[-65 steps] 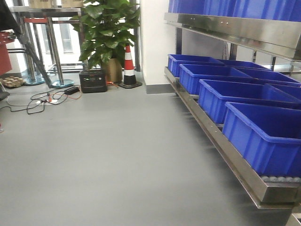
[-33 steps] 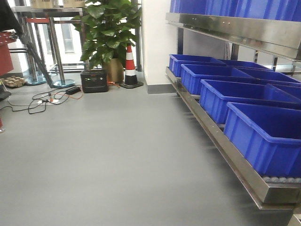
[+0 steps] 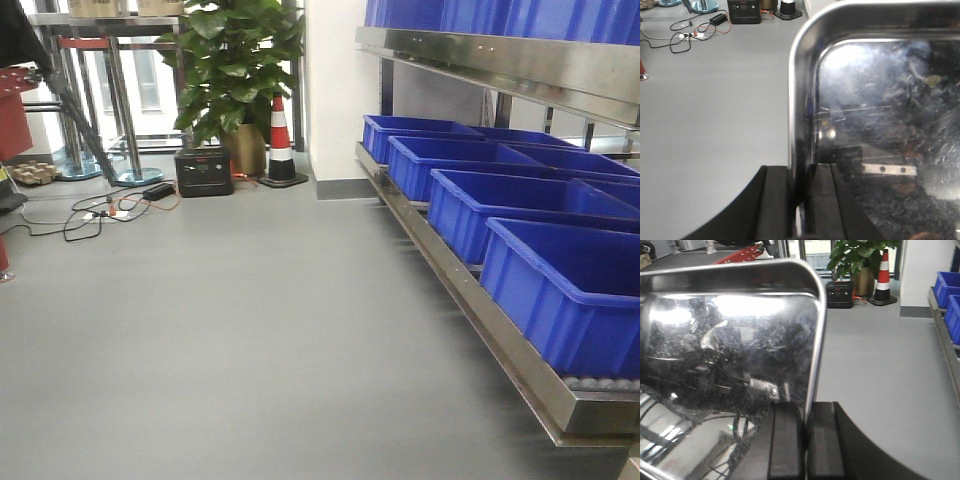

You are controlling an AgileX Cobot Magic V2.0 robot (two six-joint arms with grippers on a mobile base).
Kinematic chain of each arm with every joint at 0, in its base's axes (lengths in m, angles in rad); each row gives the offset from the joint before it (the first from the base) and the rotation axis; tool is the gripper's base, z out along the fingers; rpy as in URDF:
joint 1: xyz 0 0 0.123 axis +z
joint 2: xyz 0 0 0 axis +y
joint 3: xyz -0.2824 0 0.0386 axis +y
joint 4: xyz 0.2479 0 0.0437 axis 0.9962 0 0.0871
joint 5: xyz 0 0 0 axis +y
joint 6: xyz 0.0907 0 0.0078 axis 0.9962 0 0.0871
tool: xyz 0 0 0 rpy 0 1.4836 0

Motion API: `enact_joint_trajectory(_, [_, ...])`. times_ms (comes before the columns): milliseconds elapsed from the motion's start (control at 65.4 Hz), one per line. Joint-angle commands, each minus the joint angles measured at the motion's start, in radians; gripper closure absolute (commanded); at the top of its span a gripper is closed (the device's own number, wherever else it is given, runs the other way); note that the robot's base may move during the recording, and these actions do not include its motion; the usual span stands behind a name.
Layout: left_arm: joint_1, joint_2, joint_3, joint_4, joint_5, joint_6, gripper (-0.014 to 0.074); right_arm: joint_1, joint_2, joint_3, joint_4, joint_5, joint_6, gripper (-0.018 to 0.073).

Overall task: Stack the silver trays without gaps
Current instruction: 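Drive the base away from the shelf holding the tray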

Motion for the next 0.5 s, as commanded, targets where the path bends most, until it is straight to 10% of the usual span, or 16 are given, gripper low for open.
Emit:
enact_joint_trajectory(0, [-0.026,0.005,-0.008,-0.035,-0.142,0.002,0.0613,0.019,0.011,-0.007,-0.022,-0.105,-0.009,0.0634])
enact_joint_trajectory(490, [-0.026,0.005,-0.008,-0.035,-0.142,0.002,0.0613,0.019,0.011,-0.007,-0.022,-0.084,-0.009,0.0634])
